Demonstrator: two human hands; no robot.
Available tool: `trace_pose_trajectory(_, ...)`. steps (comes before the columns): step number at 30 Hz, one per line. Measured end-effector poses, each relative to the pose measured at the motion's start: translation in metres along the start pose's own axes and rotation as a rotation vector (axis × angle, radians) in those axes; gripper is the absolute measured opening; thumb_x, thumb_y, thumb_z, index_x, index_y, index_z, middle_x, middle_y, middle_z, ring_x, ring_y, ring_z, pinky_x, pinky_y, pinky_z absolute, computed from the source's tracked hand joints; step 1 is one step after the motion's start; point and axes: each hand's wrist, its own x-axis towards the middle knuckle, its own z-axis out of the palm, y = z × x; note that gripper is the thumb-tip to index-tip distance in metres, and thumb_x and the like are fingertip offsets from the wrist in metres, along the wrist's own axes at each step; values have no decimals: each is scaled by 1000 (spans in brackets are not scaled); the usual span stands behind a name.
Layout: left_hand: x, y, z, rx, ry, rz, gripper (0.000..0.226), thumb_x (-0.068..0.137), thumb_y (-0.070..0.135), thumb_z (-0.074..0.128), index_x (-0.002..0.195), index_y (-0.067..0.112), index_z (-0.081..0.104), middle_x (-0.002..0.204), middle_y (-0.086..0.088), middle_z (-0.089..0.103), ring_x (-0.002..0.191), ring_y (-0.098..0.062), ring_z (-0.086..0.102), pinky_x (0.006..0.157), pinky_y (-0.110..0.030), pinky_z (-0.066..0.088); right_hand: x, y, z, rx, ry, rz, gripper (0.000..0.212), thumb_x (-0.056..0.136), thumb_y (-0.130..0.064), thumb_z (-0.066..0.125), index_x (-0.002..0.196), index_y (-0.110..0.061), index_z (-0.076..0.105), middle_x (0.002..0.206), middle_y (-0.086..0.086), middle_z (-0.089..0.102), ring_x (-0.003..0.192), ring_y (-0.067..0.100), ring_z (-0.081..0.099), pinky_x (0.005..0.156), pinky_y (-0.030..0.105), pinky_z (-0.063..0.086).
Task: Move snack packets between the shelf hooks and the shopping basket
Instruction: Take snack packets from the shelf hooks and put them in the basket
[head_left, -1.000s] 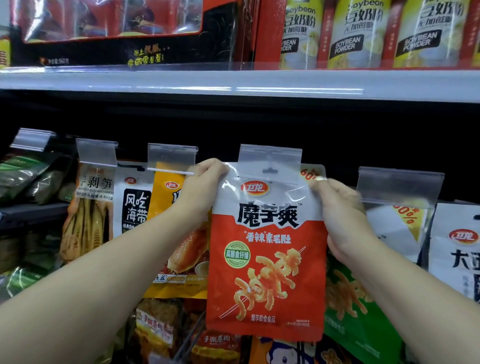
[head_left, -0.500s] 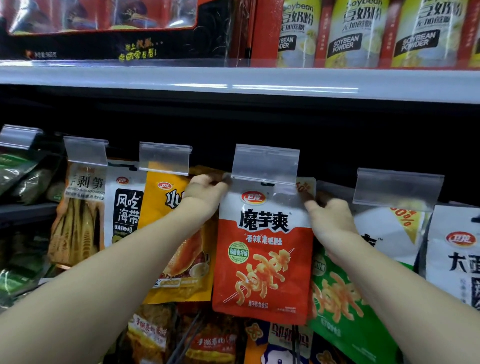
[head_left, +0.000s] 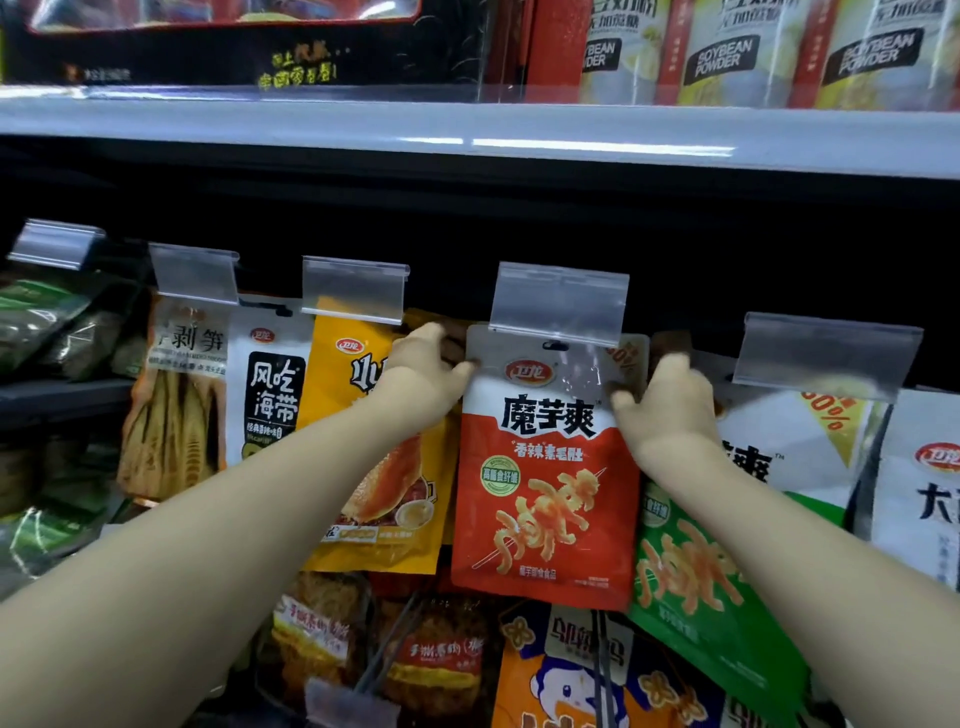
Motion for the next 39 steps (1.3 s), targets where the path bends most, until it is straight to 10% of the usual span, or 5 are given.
trace_pose_trajectory(10,-45,-35,-71,615,-14,337,25,94,38,50,115,28,60,104,10,69,95,-18,63,57,-25,41,-38,-11,13,-602,19,-469,38,92,-30,51,127,-16,48,134,7,39,124,27,30,101,40,29)
trace_pose_trajectory(14,-78,-66,-124,899,-106,377,24,96,43,44,111,29,58,99,8,69,88,-19,65,55,-25,45,-77,-53,35,-695,-107,-813,24,72,-26,76,84,-9,63,82,9,64,78,31,63,64,37,51)
trace_pose_trajectory(24,-190,-156,-324,1269,-231,-37,26,97,41,40,109,23,56,98,-1,66,91,-28,64,59,-31,45,-202,-202,131,-484,-343,-1208,25,98,-36,33,111,-19,46,109,1,56,105,25,55,71,34,40)
trace_pose_trajectory(30,-288,-213,-447,1399,-212,-364,22,97,35,45,97,20,62,92,-2,65,76,-27,59,53,-27,36,-309,-288,194,-308,-404,-1397,24,65,-23,80,72,-11,61,65,8,61,58,29,62,44,30,42)
trace_pose_trajectory(39,-466,-322,-515,1297,-269,-797,29,95,44,45,107,22,58,109,-2,65,100,-30,62,69,-29,41,-483,-328,296,-102,-670,-1634,21,96,-33,44,106,-17,52,103,3,60,98,27,59,68,31,42)
